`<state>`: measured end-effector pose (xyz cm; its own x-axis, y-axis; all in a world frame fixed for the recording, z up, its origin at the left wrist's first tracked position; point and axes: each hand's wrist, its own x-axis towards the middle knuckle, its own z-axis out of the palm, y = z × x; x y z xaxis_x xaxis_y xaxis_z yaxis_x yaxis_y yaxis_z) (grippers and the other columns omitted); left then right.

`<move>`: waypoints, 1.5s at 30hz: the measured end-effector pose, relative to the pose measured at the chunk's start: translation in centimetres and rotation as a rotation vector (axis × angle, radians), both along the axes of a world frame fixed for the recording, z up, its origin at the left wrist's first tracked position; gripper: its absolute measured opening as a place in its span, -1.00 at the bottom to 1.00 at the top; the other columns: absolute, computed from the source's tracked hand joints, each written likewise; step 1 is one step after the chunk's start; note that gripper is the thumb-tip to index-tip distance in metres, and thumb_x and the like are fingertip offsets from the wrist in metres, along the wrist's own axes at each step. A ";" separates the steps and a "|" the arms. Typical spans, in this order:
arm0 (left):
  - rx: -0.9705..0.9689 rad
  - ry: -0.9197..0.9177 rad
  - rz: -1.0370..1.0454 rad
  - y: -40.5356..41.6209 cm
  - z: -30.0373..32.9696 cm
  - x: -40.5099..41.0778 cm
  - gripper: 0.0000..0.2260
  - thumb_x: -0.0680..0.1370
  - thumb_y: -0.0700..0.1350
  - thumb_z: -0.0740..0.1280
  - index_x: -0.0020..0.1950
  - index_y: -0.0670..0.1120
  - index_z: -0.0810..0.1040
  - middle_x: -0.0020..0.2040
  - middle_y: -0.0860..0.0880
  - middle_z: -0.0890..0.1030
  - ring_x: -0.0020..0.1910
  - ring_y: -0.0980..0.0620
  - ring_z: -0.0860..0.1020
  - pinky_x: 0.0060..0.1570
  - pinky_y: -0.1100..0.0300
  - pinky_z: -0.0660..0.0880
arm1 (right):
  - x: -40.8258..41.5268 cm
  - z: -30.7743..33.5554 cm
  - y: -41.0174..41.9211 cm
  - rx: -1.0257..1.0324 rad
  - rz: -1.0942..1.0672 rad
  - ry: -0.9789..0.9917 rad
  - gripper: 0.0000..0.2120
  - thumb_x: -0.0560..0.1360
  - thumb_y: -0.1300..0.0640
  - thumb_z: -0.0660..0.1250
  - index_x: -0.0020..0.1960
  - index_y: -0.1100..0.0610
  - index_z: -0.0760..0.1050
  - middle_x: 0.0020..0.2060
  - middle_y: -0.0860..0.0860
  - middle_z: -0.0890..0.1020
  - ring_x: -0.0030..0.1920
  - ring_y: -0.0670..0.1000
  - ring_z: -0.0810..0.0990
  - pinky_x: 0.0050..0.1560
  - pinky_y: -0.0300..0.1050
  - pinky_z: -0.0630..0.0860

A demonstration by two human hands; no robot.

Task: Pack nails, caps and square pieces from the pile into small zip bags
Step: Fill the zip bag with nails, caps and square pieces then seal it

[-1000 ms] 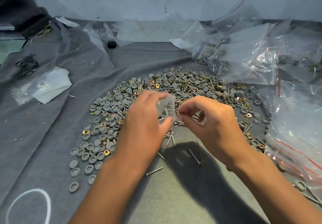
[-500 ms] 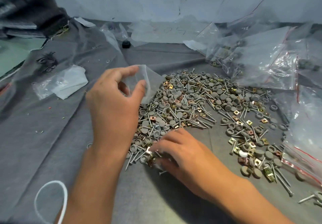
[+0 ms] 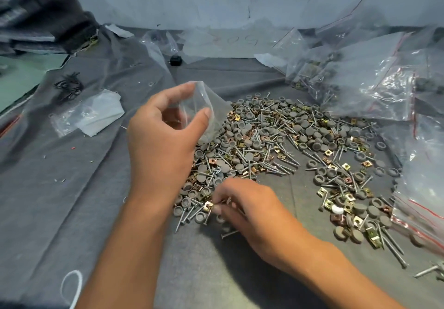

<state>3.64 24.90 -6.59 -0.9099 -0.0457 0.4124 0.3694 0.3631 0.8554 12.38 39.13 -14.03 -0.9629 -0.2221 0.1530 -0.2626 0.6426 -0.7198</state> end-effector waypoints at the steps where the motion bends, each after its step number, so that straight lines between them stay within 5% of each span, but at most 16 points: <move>1: 0.104 -0.034 -0.015 0.0 0.1 -0.1 -0.67 0.45 -0.08 0.54 0.19 0.11 0.65 -0.15 0.20 0.66 -0.21 0.16 0.60 -0.14 0.28 0.56 | -0.2 0.2 0.3 -0.158 -0.038 -0.057 -0.95 0.62 0.04 0.35 -0.01 -0.08 0.49 -0.17 -0.16 0.58 -0.15 -0.18 0.55 -0.16 -0.32 0.44; 5: 0.877 -0.326 -0.158 -1.0 0.9 -1.0 -0.63 0.35 -0.19 0.52 0.15 -0.07 0.66 0.05 0.02 0.72 0.08 0.01 0.69 0.05 -0.02 0.64 | -1.4 1.6 1.7 -0.703 -0.128 -0.219 -0.97 0.49 0.06 0.42 -0.09 -0.03 0.58 -0.28 -0.11 0.59 -0.31 -0.14 0.47 -0.29 -0.24 0.40; 9: 1.055 -0.414 -0.128 -2.0 1.3 -1.3 -0.67 0.40 -0.25 0.45 0.16 -0.11 0.63 -0.01 -0.03 0.73 -0.01 0.00 0.71 0.01 0.03 0.65 | -1.8 2.4 2.5 -0.987 -0.151 -0.311 -0.80 0.40 0.08 0.40 -0.04 0.18 0.55 -0.28 -0.06 0.63 -0.33 -0.14 0.48 -0.36 -0.28 0.37; 11: 0.844 -0.345 -0.056 -1.8 1.4 -0.8 -0.71 0.48 -0.28 0.42 0.18 -0.04 0.65 0.00 0.04 0.73 0.01 0.06 0.70 -0.05 0.15 0.65 | -1.6 2.8 2.7 -0.969 -0.190 -0.282 -0.81 0.41 0.07 0.41 -0.05 0.15 0.57 -0.27 0.00 0.60 -0.32 -0.11 0.46 -0.34 -0.26 0.36; 15: -0.204 0.141 0.018 -0.3 0.2 0.8 -0.70 0.51 -0.17 0.46 0.21 0.07 0.64 -0.04 0.18 0.62 -0.17 0.34 0.53 -0.21 0.50 0.46 | -1.3 3.9 2.9 -0.756 -0.267 -0.036 -0.92 0.49 0.09 0.43 -0.05 0.07 0.59 -0.28 -0.12 0.61 -0.27 -0.15 0.52 -0.23 -0.29 0.44; 18: -0.468 0.190 -0.128 1.1 -0.7 1.3 -0.65 0.45 -0.18 0.52 0.21 0.04 0.65 0.08 0.16 0.61 -0.08 0.31 0.50 0.00 0.50 0.37 | -1.0 4.5 2.9 -0.473 -0.300 0.215 -0.96 0.53 0.11 0.45 -0.03 0.02 0.61 -0.21 -0.13 0.65 -0.18 -0.10 0.61 -0.16 -0.28 0.51; 22: -0.562 0.183 -0.262 2.1 -1.7 1.5 -0.53 0.34 -0.24 0.57 0.22 -0.01 0.65 0.13 0.12 0.61 -0.04 0.21 0.50 0.12 0.30 0.45 | -1.2 4.4 2.8 -0.051 -0.371 0.483 -0.90 0.49 0.18 0.50 -0.02 0.09 0.63 -0.16 -0.11 0.61 -0.18 -0.18 0.53 -0.11 -0.39 0.42; 25: -0.602 0.199 -0.299 2.8 -2.1 1.9 -0.53 0.33 -0.28 0.57 0.21 -0.03 0.64 0.13 0.10 0.61 0.04 0.14 0.57 0.11 0.16 0.54 | -1.6 3.9 2.7 0.098 -0.372 0.537 -0.88 0.47 0.21 0.51 0.00 0.12 0.65 -0.12 -0.03 0.63 -0.13 -0.04 0.58 -0.09 -0.14 0.54; 32: -0.607 0.155 -0.310 3.4 -2.5 2.2 -0.50 0.31 -0.31 0.55 0.22 -0.03 0.63 0.12 0.10 0.60 0.09 0.09 0.58 0.15 0.07 0.54 | -1.6 3.3 2.3 0.127 -0.345 0.548 -0.81 0.45 0.34 0.49 0.04 0.18 0.67 -0.06 0.06 0.70 -0.07 0.08 0.67 -0.06 0.04 0.62; 38: -0.598 0.157 -0.277 4.1 -3.7 2.2 -0.45 0.23 -0.36 0.57 0.18 -0.04 0.65 0.10 0.10 0.62 0.02 0.07 0.60 0.07 0.08 0.56 | -1.5 3.0 3.2 0.303 -0.465 0.561 -0.94 0.51 0.06 0.46 -0.11 0.04 0.67 -0.19 -0.10 0.71 -0.21 0.05 0.55 -0.24 -0.01 0.53; 45: -0.634 0.153 -0.276 4.6 -4.1 2.4 -0.51 0.35 -0.14 0.58 0.25 0.07 0.61 0.07 0.27 0.49 -0.10 0.20 0.51 0.04 0.15 0.54 | -1.1 2.5 8.0 0.213 -0.454 0.306 -0.95 0.55 0.02 0.42 0.00 -0.05 0.62 -0.10 -0.18 0.66 -0.08 -0.11 0.57 -0.07 -0.05 0.56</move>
